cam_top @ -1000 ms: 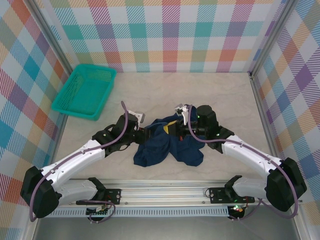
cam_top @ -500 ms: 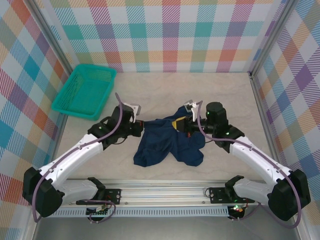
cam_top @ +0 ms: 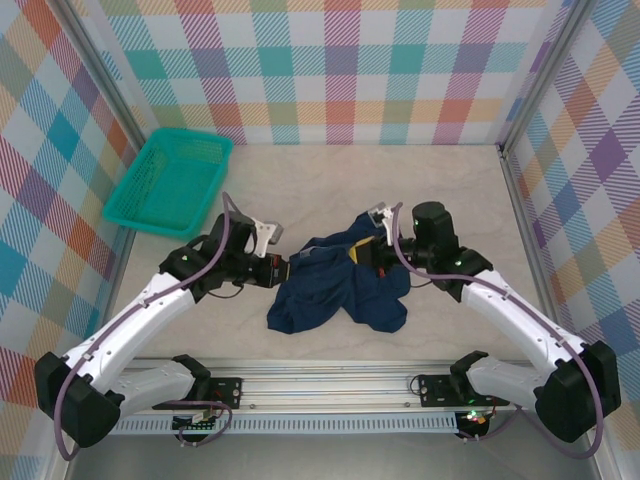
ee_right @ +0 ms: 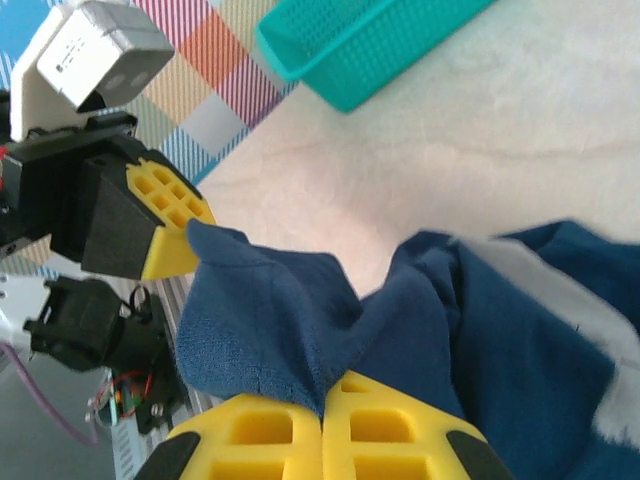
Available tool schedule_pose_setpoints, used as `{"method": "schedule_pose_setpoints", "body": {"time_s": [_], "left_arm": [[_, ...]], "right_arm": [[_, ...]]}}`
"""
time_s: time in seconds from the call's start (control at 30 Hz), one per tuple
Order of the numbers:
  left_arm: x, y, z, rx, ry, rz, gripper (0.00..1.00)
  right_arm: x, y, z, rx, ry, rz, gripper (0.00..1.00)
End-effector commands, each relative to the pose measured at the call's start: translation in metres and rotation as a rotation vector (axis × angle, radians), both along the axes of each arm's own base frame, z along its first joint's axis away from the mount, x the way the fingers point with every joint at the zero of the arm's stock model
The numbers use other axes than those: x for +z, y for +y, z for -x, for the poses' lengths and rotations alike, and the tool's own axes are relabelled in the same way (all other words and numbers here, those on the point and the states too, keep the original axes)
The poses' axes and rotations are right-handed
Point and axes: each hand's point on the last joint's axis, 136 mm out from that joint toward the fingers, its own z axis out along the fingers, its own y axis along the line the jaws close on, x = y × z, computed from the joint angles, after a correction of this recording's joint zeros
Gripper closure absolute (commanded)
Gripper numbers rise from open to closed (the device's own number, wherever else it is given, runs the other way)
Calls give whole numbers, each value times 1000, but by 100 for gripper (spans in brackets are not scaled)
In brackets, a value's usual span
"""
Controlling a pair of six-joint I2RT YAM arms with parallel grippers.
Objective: Fold the inside-out t-shirt
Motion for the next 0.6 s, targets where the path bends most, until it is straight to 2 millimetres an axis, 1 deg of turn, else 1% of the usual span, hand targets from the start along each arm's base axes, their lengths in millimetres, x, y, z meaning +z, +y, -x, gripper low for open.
{"method": "schedule_pose_setpoints", "body": {"time_s": [0.0,0.07,0.1,0.13,0.17,0.2,0.23,0.27,0.3,0.33,0.4,0.47,0.5,0.53,0.57], "left_arm": [[-30,-14,32,-76,131,12,100],[-44,-25,48,-122,176,12,100],[-48,-29,54,-142,196,15,98],[-52,-32,56,-153,215,18,85],[-53,-32,54,-152,218,11,73],[-51,-33,49,-147,201,-2,59],[-46,-33,41,-144,171,-8,51],[-40,-33,32,-125,137,-5,47],[-33,-31,18,-90,99,8,43],[-28,-26,1,-31,67,29,37],[-30,-6,-37,137,31,46,33],[-43,20,-75,307,30,23,32],[-50,24,-88,335,28,17,31],[-63,33,-102,390,40,-14,30],[-73,37,-114,424,61,-24,30]], "right_arm": [[-35,-7,28,32,145,50,96],[-67,-20,43,-12,269,137,92],[-82,-29,50,-50,324,191,87],[-91,-39,52,-93,349,242,80],[-95,-48,50,-139,348,281,73],[-92,-54,44,-184,320,308,65],[-85,-59,32,-235,271,323,60],[-77,-63,19,-287,219,331,56],[-68,-66,1,-344,162,334,53],[-63,-67,-17,-390,125,338,51],[-57,-63,-53,-439,67,335,48],[-67,-56,-91,-473,53,375,47],[-73,-52,-106,-476,56,396,46],[-84,-49,-122,-483,66,434,46],[-96,-50,-135,-489,76,480,45]]}}
